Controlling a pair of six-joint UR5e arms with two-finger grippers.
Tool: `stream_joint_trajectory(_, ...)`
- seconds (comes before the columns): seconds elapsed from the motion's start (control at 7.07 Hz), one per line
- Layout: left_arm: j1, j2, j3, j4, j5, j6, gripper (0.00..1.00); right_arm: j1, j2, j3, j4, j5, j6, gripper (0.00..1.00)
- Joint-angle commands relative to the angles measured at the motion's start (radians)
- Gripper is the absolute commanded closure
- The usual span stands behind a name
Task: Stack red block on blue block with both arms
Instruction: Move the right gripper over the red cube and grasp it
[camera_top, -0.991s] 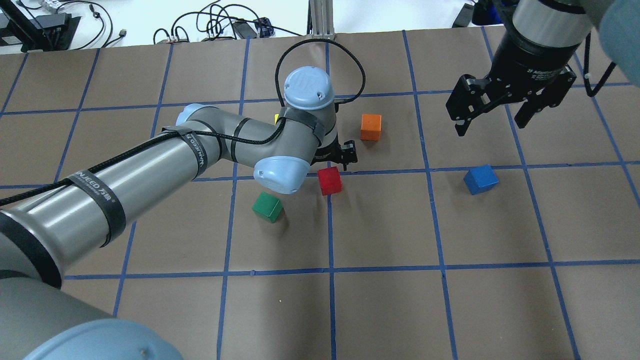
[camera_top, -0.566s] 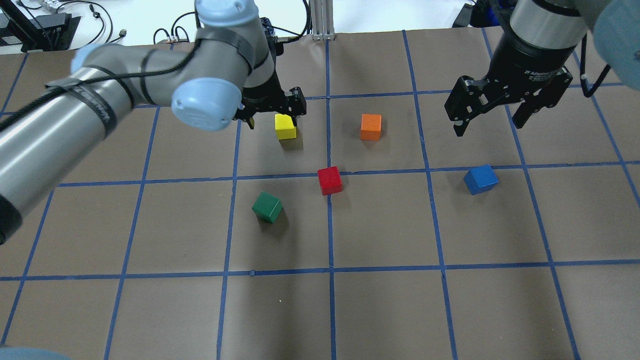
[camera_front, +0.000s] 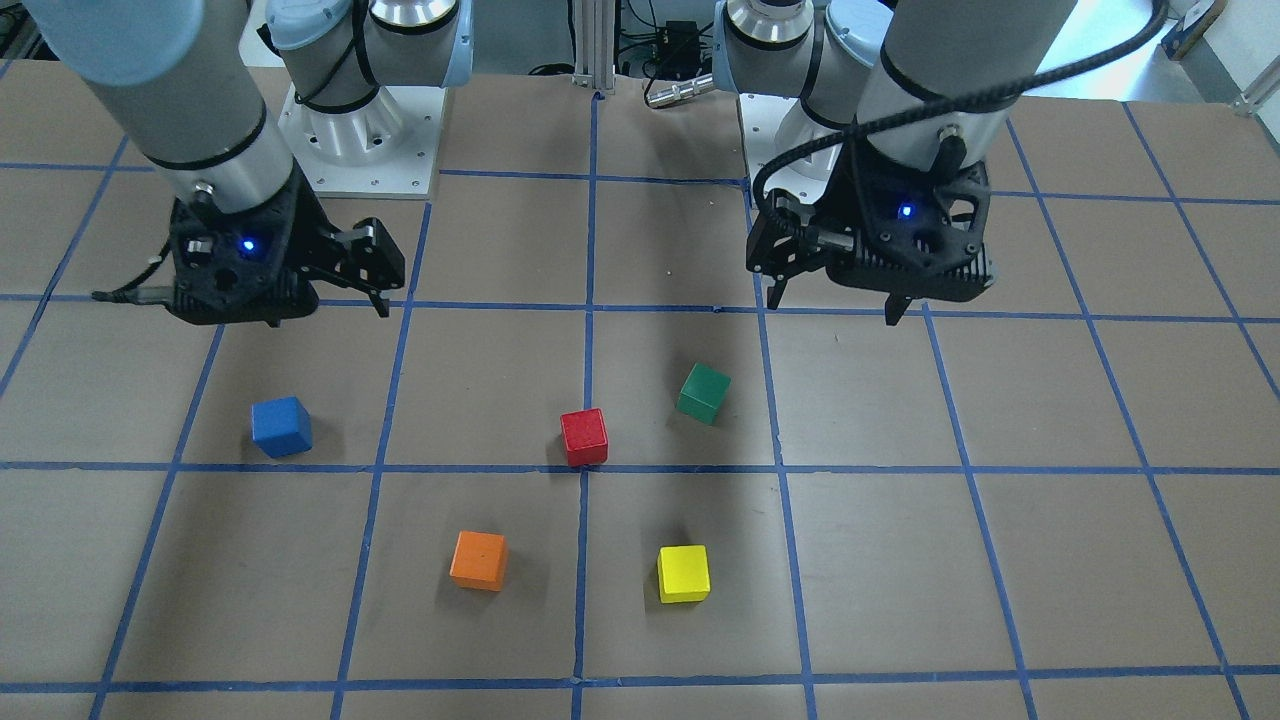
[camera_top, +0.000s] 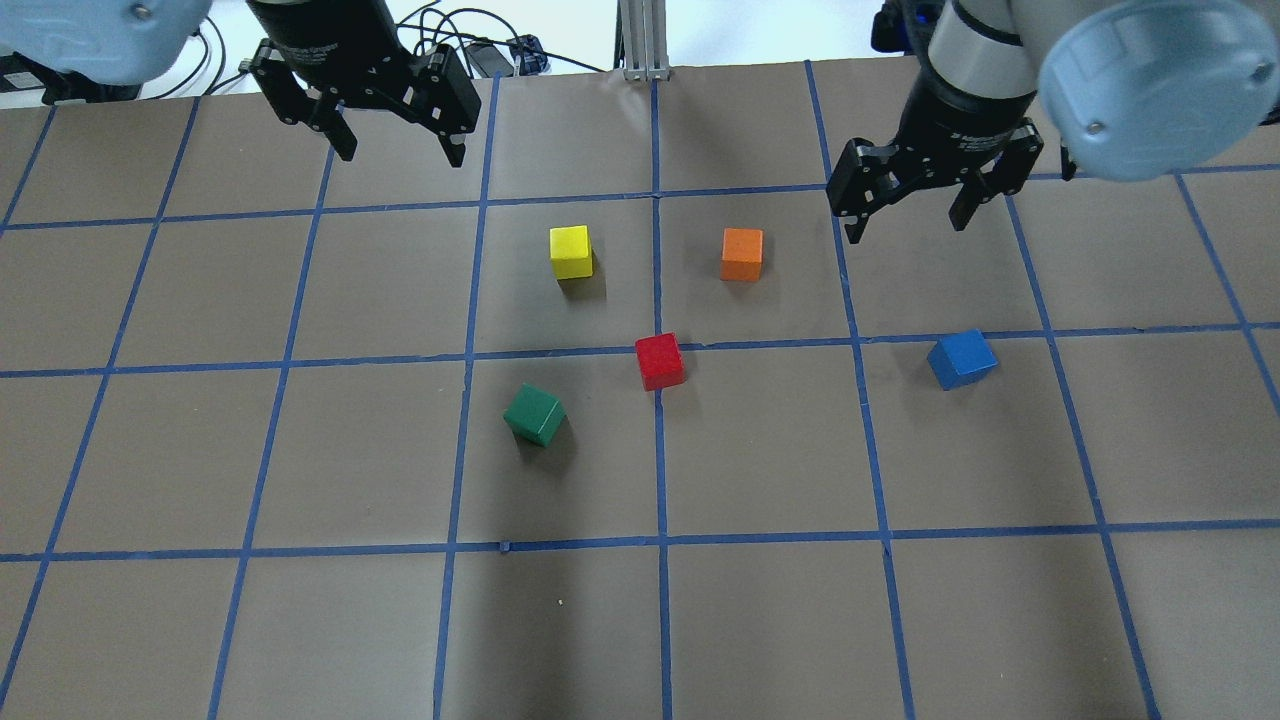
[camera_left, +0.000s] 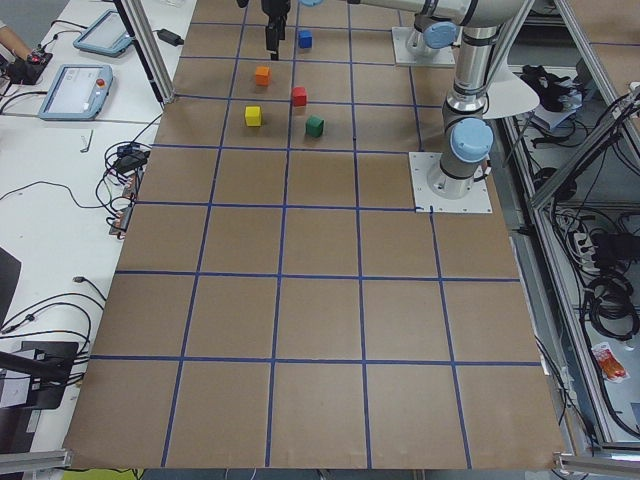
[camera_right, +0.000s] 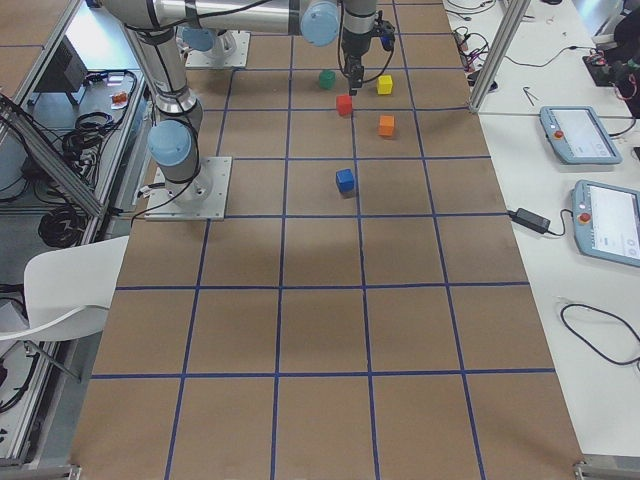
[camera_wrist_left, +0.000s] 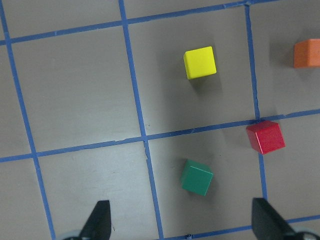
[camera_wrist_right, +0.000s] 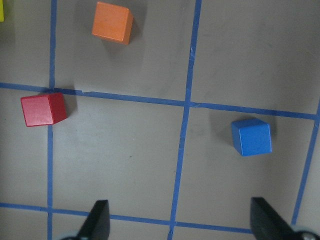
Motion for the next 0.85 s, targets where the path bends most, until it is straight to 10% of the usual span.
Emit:
stream_joint_trajectory(0.0,0.011,0.047,-0.054,-0.007,-0.001,0.019,0.0,0.111,0.135,-0.003,-0.171,-0.006,0.135,0.0)
stream_joint_trajectory(0.71,0.004,0.077,-0.109,0.053,-0.004,0.001,0.0,0.288,0.321,0.003,-0.357,0.0,0.266,0.0)
